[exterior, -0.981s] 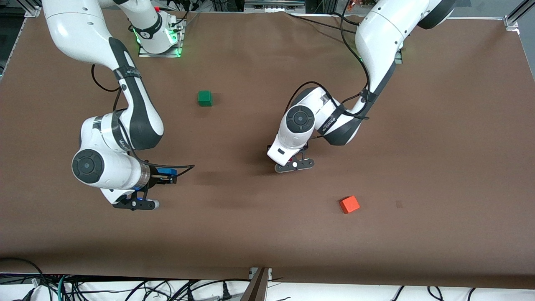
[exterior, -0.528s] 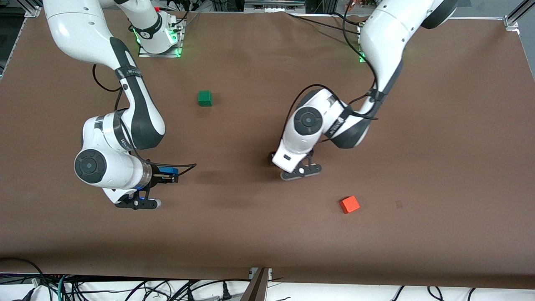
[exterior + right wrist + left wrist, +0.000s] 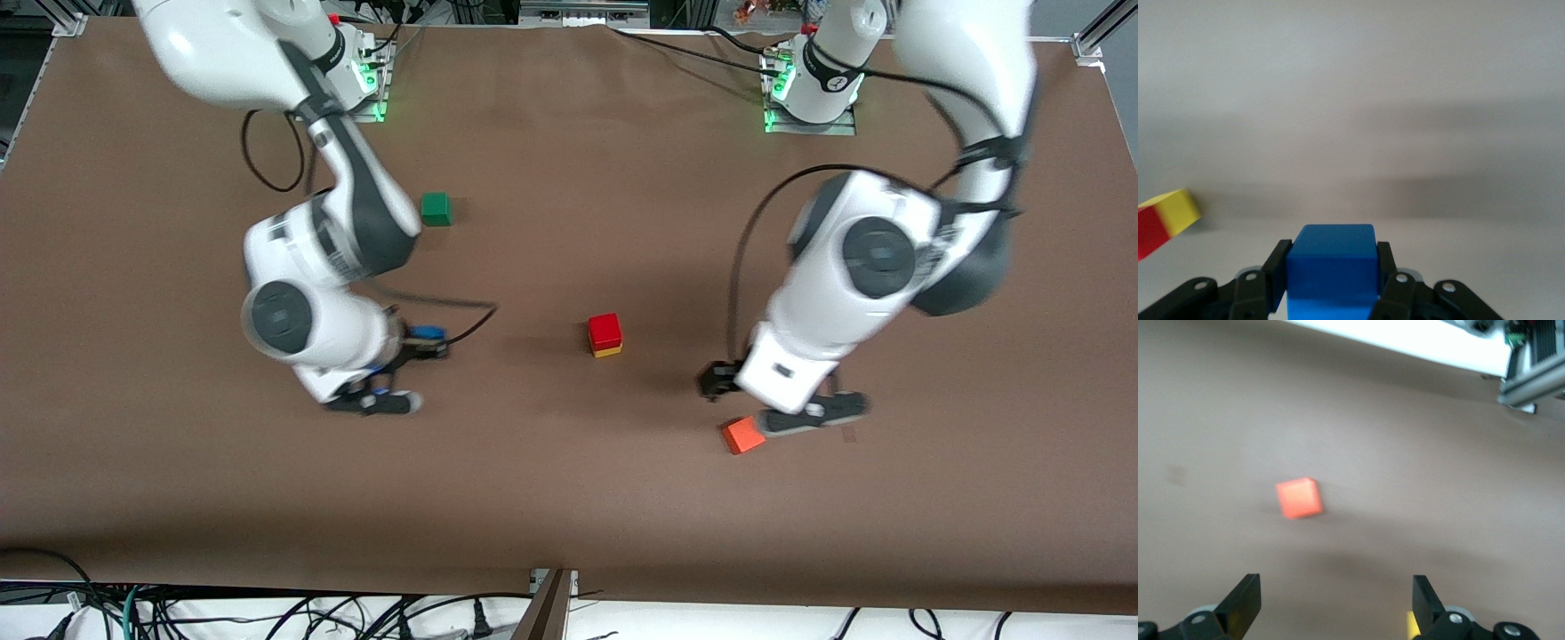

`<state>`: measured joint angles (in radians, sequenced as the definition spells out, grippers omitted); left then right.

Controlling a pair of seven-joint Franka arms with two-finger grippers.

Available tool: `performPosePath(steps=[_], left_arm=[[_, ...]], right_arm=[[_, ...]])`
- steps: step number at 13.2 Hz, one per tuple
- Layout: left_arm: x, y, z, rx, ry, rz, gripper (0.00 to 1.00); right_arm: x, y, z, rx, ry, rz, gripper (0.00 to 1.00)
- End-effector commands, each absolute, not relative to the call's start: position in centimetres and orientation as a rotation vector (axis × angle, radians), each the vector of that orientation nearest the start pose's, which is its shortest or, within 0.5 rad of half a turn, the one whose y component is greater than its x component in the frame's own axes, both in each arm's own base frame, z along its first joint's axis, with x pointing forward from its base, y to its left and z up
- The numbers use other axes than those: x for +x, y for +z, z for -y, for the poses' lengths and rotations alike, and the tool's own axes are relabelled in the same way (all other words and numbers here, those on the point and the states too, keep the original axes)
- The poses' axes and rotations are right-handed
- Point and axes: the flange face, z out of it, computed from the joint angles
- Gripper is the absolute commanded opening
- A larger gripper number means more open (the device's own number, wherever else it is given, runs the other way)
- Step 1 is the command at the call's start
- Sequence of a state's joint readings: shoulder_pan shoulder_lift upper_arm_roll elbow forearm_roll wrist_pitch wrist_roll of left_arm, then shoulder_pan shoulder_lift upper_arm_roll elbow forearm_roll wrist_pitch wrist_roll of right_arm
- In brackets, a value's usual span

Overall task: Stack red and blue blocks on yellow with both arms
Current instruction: 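Place the red cube on the yellow cube and open the left gripper, then carry the blue cube over the red cube while the left gripper withdraws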

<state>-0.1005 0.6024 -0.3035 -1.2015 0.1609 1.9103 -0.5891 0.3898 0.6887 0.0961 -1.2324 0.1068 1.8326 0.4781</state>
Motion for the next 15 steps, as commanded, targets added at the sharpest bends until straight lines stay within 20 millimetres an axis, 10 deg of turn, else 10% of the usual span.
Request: performPosePath(steps=[1,4,9,15], left_arm=[[70.2,49.1,15.4,-3.143,-0.181,0.18,1.0],[68.9,53.7,8.4,-3.113,-0.139,0.153,1.0],[66.8,56.8,2.0,-3.1,-0.056,0.145,1.0],[60.5,57.7,0.8,-3.069,0.112,0.206,1.0]], right_arm=[[60.4,38.6,-43.6,-3.045,0.14,-0.086,0.27],[56.4,37.9,-50.0,-3.053,0.056,-0.05,0.28],[54.8,35.5,-54.3,-3.009,-0.09,0.061,0.28],[56.2,32.3,-56.7,-2.913,-0.26,0.12,0.3]])
